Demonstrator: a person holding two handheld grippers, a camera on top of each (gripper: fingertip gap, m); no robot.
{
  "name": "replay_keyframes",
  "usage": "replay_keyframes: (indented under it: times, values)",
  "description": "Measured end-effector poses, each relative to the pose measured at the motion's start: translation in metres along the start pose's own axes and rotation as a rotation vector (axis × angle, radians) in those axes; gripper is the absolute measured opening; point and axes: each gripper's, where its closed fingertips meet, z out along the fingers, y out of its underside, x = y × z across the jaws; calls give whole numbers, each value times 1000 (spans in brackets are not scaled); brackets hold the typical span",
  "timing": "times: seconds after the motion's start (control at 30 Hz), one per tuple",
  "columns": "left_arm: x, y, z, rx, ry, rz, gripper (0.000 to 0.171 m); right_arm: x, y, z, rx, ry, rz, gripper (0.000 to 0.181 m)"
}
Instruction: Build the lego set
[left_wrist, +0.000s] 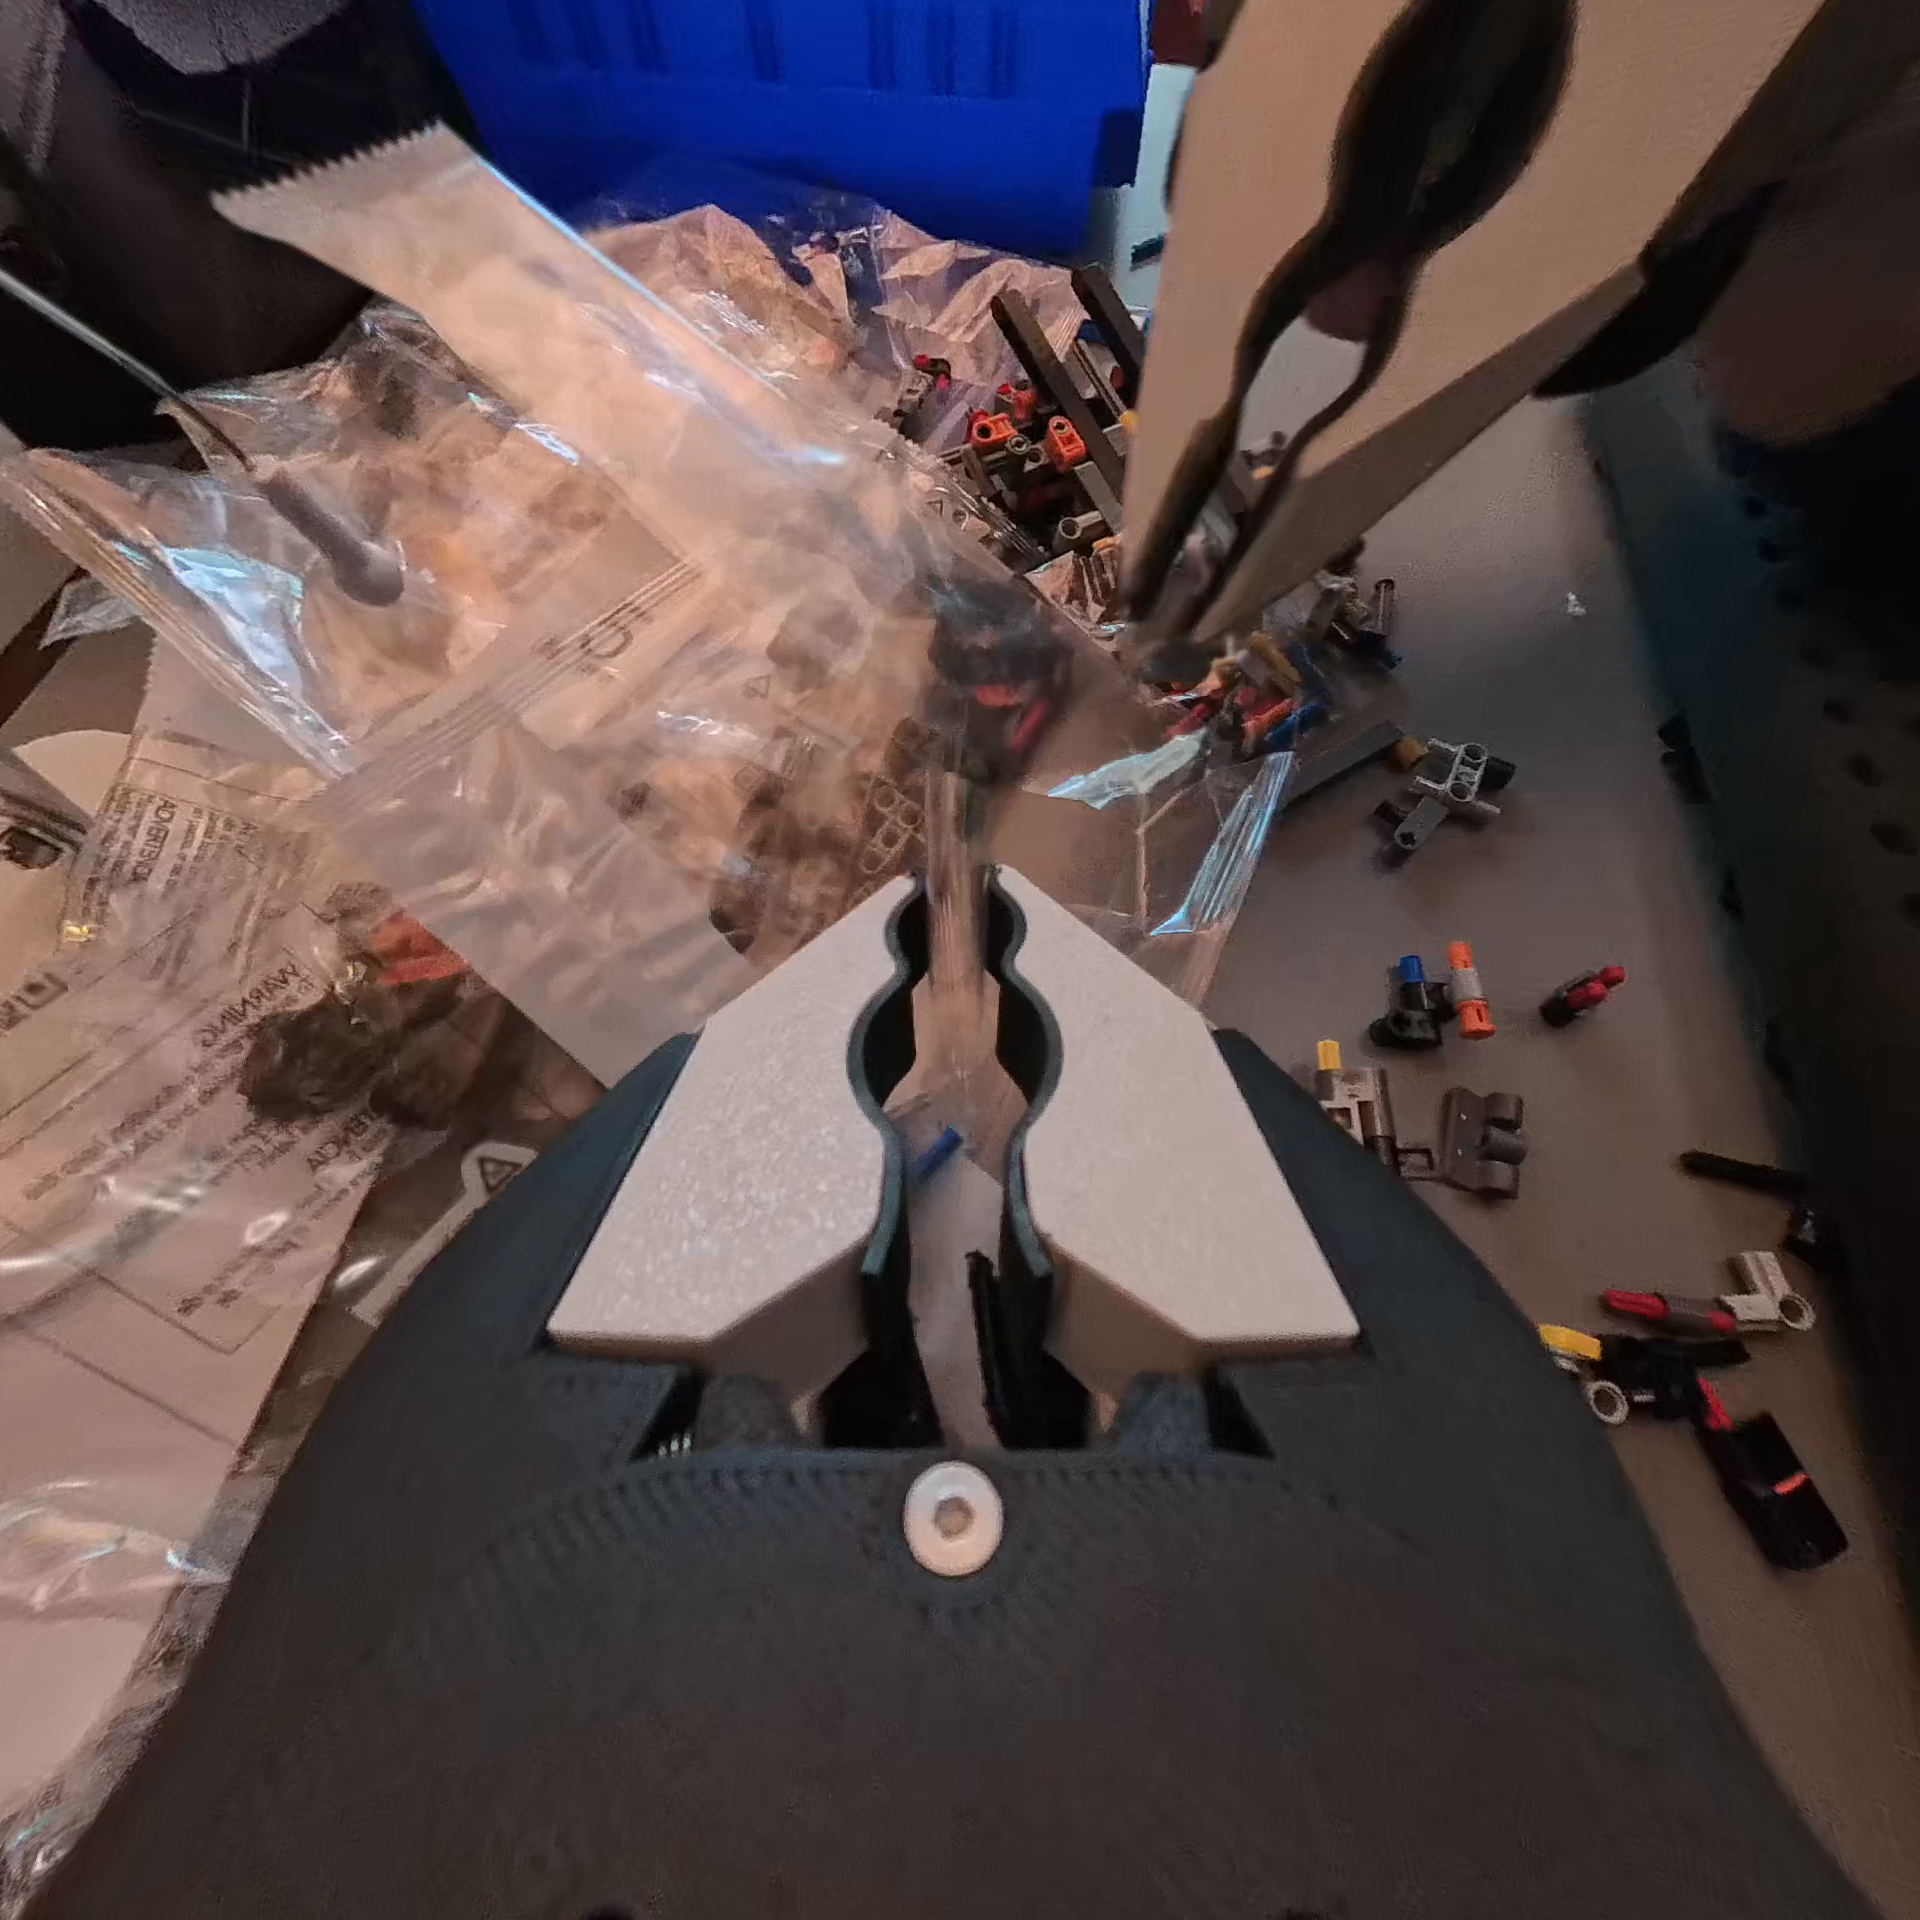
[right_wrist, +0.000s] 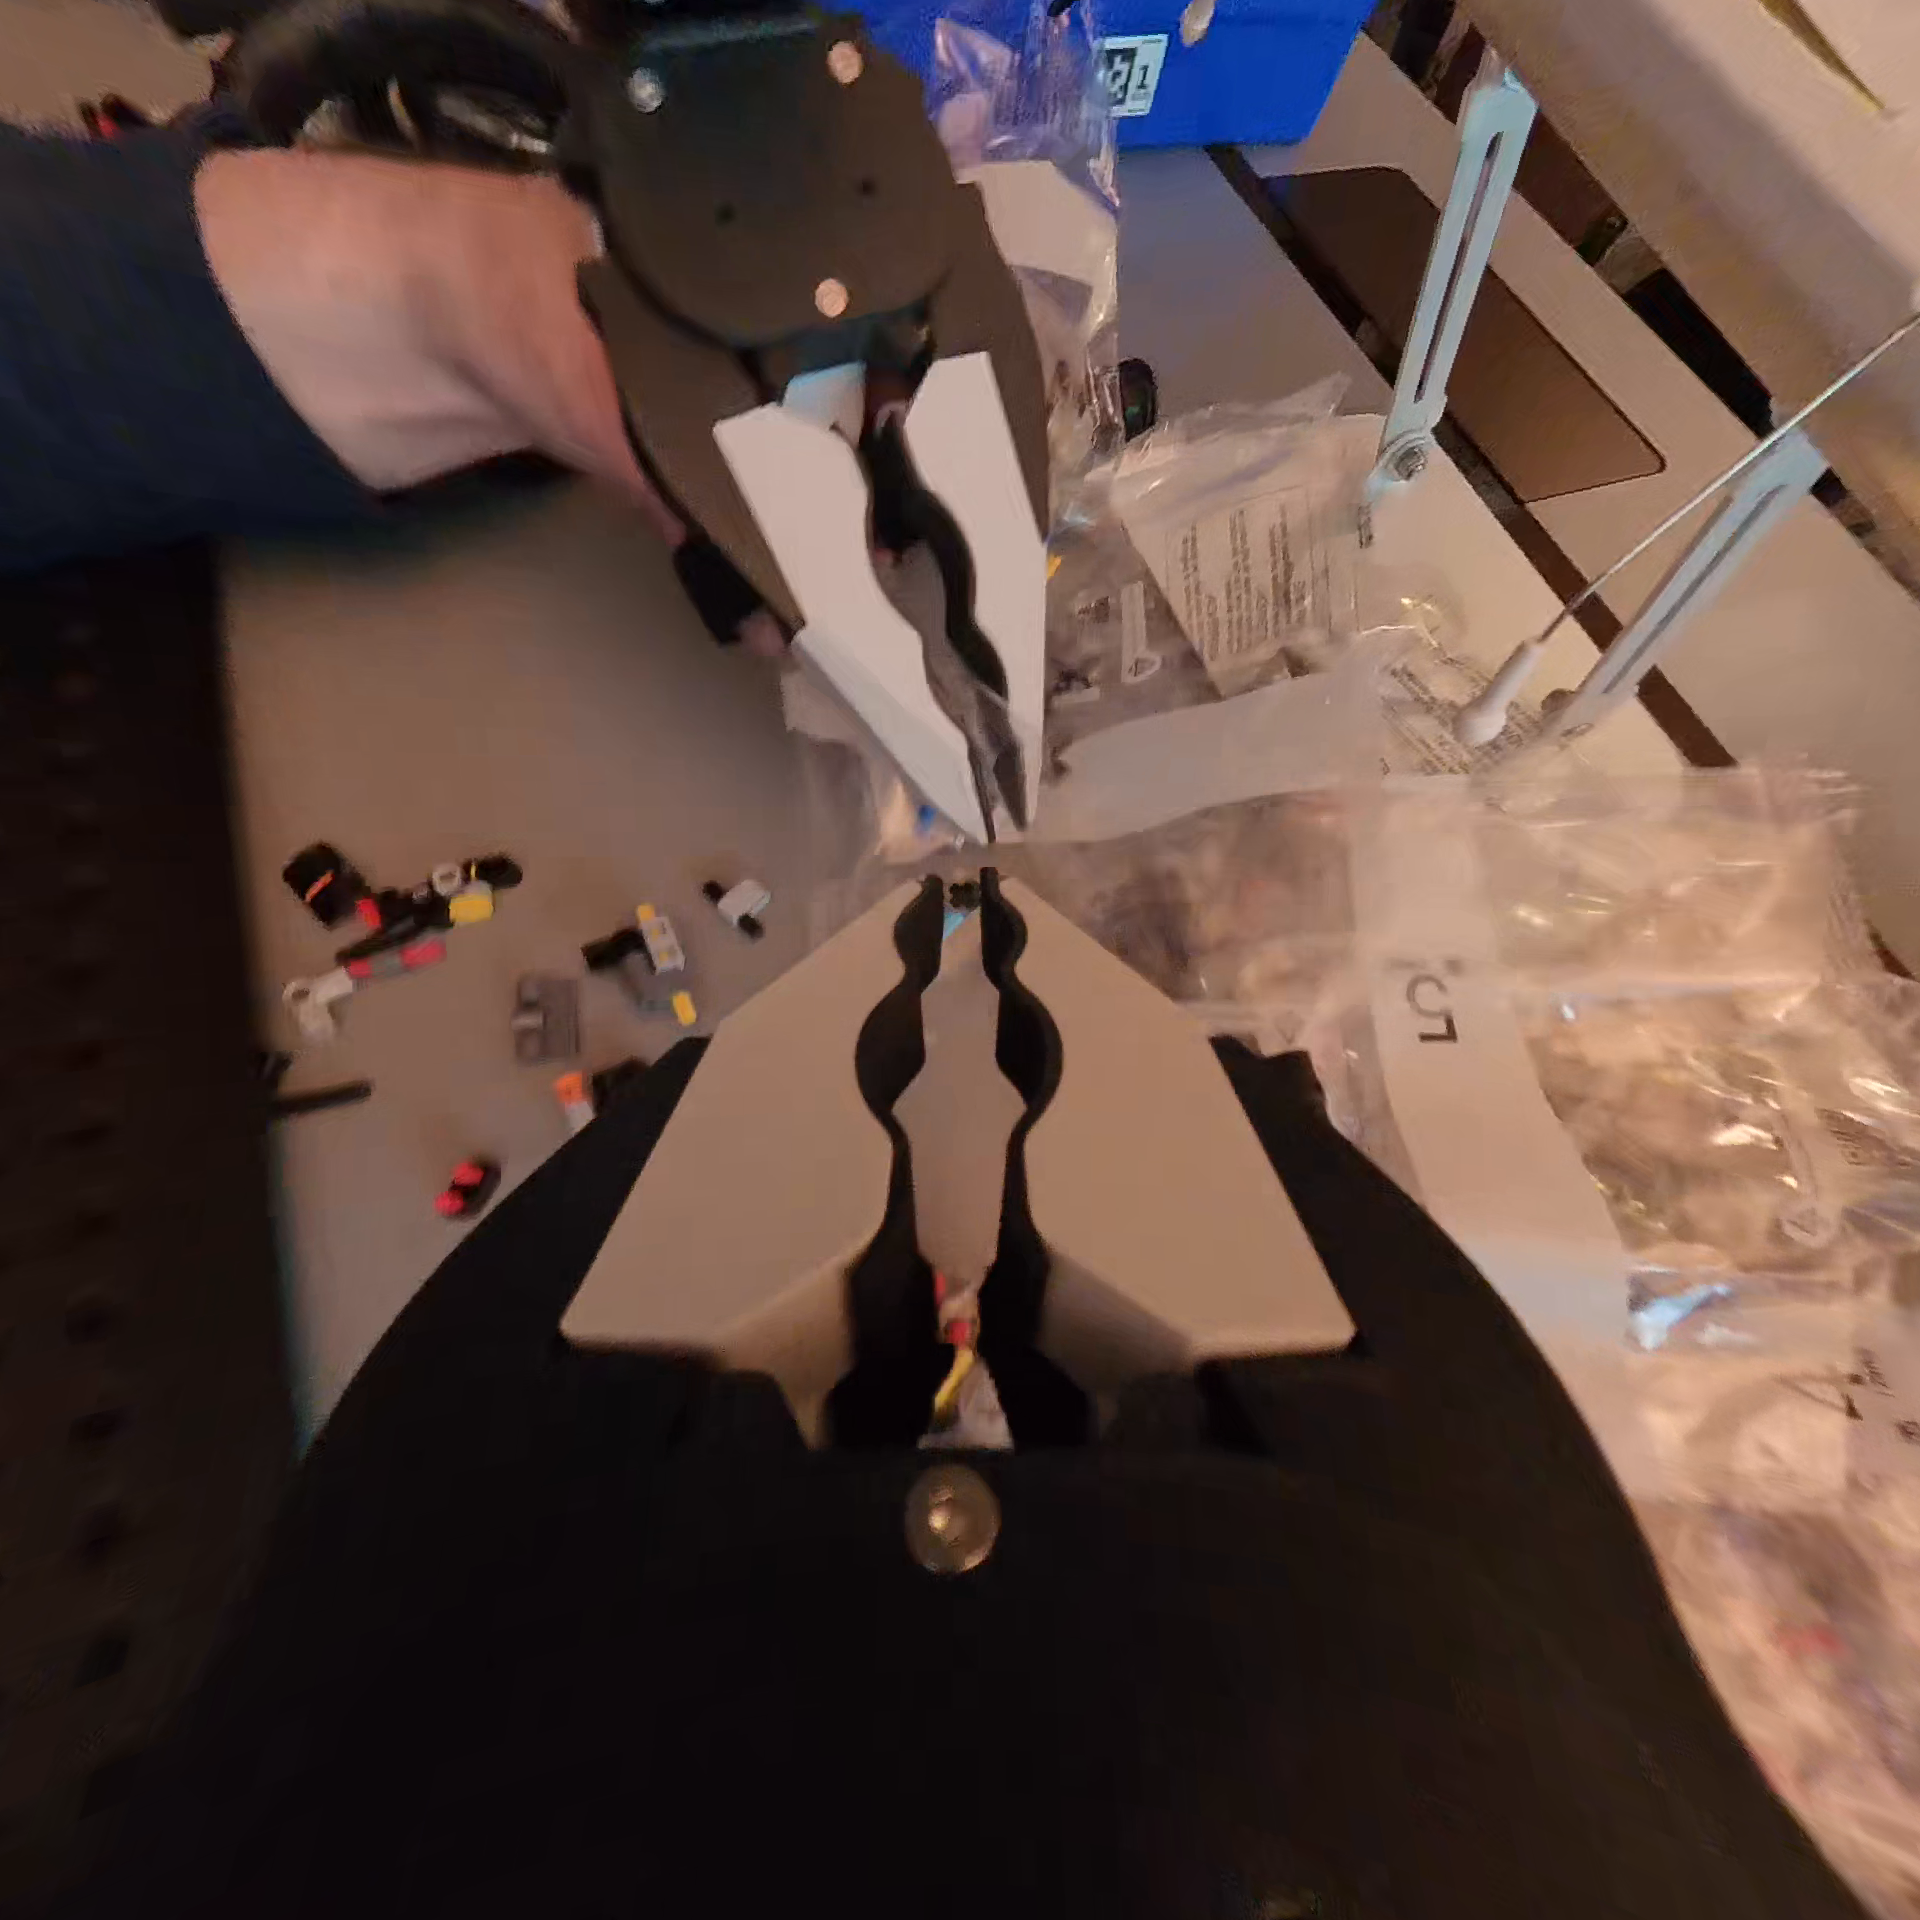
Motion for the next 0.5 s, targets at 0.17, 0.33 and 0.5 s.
replay_keyframes:
  times: [0.17,0.33,0.5]
  values:
    - [-4,-7,-5,41,-21,-5,2,12,23,33,-141,5,66,4]
    - [-2,-12,-6,69,-12,-7,0,7,17,45,-135,-21,65,4]
    - [-8,-14,-9,84,-44,-15,0,15,13,51,-151,24,72,9]
